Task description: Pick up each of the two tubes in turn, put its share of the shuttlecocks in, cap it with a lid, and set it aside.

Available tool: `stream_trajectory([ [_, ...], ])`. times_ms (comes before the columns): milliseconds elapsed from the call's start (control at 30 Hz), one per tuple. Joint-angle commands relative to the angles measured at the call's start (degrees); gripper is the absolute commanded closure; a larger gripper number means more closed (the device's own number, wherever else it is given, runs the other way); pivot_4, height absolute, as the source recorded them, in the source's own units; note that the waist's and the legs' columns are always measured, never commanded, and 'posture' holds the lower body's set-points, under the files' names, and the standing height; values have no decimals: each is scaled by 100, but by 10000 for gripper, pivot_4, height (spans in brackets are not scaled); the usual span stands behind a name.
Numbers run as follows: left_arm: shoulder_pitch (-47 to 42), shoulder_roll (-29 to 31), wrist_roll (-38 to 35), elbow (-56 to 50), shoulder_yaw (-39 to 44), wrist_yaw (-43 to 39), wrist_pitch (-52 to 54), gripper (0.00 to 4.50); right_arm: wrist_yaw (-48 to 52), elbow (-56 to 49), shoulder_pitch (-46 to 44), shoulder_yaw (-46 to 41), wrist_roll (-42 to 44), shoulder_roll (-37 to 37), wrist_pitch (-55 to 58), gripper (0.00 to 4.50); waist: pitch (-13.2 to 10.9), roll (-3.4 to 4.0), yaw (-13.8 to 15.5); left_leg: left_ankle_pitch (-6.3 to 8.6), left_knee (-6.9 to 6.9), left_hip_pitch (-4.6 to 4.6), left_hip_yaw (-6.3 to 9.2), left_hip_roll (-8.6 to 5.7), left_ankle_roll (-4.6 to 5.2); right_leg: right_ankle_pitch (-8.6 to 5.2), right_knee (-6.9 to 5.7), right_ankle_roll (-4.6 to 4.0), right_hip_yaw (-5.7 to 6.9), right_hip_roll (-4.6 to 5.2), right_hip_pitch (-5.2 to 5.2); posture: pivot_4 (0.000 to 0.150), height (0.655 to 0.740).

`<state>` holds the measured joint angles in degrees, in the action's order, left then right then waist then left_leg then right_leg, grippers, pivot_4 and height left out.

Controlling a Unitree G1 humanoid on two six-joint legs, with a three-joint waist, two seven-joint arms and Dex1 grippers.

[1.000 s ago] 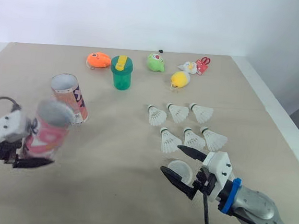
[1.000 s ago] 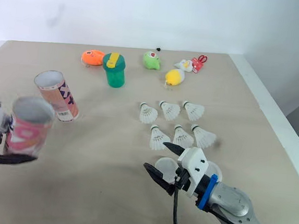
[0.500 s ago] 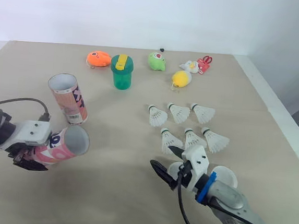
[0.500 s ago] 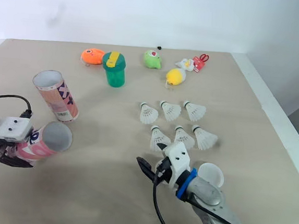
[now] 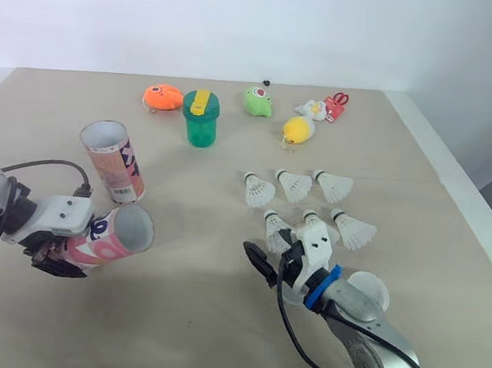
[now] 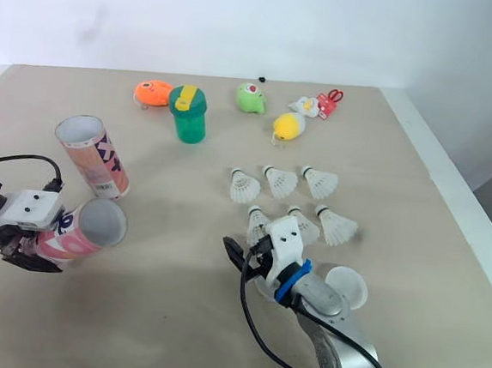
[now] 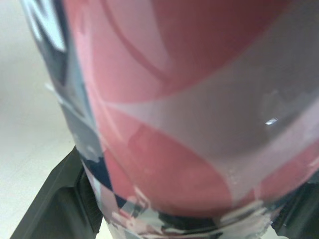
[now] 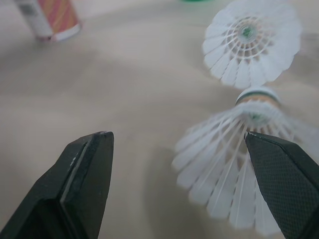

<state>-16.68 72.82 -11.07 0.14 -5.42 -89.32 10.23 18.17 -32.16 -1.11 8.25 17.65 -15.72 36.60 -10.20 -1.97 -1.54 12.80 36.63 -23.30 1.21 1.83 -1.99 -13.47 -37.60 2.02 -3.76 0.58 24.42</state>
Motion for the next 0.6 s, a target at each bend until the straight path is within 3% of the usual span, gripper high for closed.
stream_trajectory([
  [33,-34,18,0,-143,80,-16,75,7644,-105,-96,-68,-144,62,77,69,0,0,0,0,0,0,0,0,0,0,0,0,0,0,0,0,1500,7400],
  [333,-115,0,90,-241,1,60,336,7644,-115,4,-105,-185,170,181,196,0,0,0,-1,0,7,4,0,0,0,-1,-16,-1,-3,-2,0,1500,7400],
  [433,-156,-16,151,-244,-45,76,380,8347,-134,36,-109,-196,146,218,163,9063,0,0,-2,0,12,9,-2,-1,0,-4,-32,-5,-7,-3,1,1500,7400],
  [533,-229,-74,224,-236,-86,140,395,8347,-110,65,-117,-216,137,233,142,22724,0,0,-2,-1,17,11,0,-1,1,-6,-43,-8,-6,-5,2,1500,7400],
  [600,-254,-131,236,-255,-93,175,370,8347,-93,85,-121,-227,136,237,134,34097,0,0,-2,-2,19,14,0,0,3,-6,-48,-8,-6,-6,2,1500,7400],
])
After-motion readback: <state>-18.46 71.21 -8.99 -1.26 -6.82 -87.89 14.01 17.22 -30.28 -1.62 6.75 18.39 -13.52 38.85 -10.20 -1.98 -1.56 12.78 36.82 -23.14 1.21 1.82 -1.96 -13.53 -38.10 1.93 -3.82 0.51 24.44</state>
